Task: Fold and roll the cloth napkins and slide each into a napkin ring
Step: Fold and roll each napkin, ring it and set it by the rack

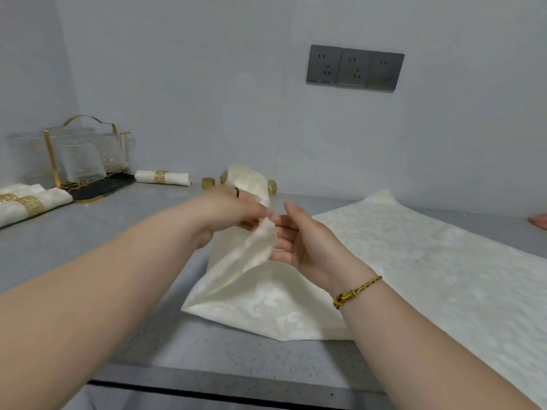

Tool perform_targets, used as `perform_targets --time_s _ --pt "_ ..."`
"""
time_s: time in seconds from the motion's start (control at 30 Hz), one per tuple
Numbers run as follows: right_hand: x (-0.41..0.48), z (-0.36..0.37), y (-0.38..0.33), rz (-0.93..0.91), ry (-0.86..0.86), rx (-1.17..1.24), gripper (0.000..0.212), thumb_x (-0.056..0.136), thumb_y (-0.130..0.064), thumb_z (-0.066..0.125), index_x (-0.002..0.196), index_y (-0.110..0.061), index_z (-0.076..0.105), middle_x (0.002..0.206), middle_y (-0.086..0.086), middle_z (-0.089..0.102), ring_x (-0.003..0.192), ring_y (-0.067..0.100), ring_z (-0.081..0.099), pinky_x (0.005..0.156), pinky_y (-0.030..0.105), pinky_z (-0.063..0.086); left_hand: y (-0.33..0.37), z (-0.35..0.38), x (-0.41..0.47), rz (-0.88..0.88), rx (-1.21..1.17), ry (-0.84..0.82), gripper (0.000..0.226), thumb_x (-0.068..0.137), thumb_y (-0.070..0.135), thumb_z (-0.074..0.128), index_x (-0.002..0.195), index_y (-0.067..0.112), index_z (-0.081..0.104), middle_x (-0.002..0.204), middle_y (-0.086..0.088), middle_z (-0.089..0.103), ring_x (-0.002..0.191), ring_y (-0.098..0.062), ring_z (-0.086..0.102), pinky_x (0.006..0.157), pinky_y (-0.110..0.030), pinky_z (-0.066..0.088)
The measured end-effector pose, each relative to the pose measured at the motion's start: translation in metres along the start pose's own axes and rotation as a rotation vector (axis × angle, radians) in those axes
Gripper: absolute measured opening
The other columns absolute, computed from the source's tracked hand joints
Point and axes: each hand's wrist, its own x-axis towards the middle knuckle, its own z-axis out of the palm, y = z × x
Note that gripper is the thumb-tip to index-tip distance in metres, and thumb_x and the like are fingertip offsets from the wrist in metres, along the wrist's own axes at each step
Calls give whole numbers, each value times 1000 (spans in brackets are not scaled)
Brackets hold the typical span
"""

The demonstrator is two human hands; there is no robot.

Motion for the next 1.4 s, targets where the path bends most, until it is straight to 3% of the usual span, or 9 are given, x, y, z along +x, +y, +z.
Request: perform_targets --time_s 0.27,0.43,0.6,0.77,0.87,0.97,1.1,1.23,1.4 --pt "-16 -65 5 -2 307 -128 12 89 -6 53 78 -4 58 73 10 60 60 18 58 53 22 47 -7 70 -1 163 47 -161 24 93 20 47 78 27 64 87 14 63 82 -2 56 58 -2 40" --pt "-23 -103 11 127 413 -391 11 88 -12 57 93 -13 47 97 7 47 87 22 46 56 22 42 -26 65 -8 411 335 -108 15 90 35 50 100 34 61 100 31 52 91 17 46 74 4 32" --pt "-35 -126 15 211 465 -719 47 86 -5 53 52 -15 23 54 1 39 26 3 26 31 12 18 -64 70 -18 528 872 -100 105 45 88 13 138 42 30 143 29 21 133 1 26 99 -9 12" --pt "-44 -135 20 279 473 -707 44 85 -2 53 52 -15 26 29 -8 30 21 3 27 30 14 21 -89 84 -22 507 776 -118 76 87 52 47 138 43 -8 140 30 2 138 0 11 97 -6 2" --pt "-48 -141 24 275 505 -655 44 81 1 54 53 -16 24 45 -2 28 31 9 28 36 18 20 -104 85 -15 533 798 -209 77 70 77 9 133 40 -15 138 30 -5 138 5 1 95 -1 -12" --pt "-54 -146 27 235 491 -619 46 80 3 54 53 -18 22 45 -4 25 34 9 25 36 18 20 -114 80 -12 477 875 -342 124 23 84 -35 137 42 -7 133 29 -14 124 14 -13 96 -3 -17" --pt "-54 -148 31 220 474 -645 43 81 3 53 54 -16 26 49 -3 27 30 4 27 32 13 21 -117 72 -9 486 927 -428 130 24 80 -41 142 41 0 134 27 -19 123 13 -17 84 5 -27" --pt "-52 -139 33 228 452 -786 12 84 -9 56 90 -16 50 73 -4 50 59 8 48 47 15 37 -121 67 -8 491 916 -458 113 27 82 -38 131 47 -11 134 28 -20 124 13 -18 88 3 -26" --pt "-50 -139 42 192 422 -934 60 86 -14 56 137 -16 26 77 -7 50 67 8 49 54 15 38 -126 64 -9 535 868 -431 98 34 89 -29 122 52 -12 137 29 -18 128 12 -16 96 -1 -21"
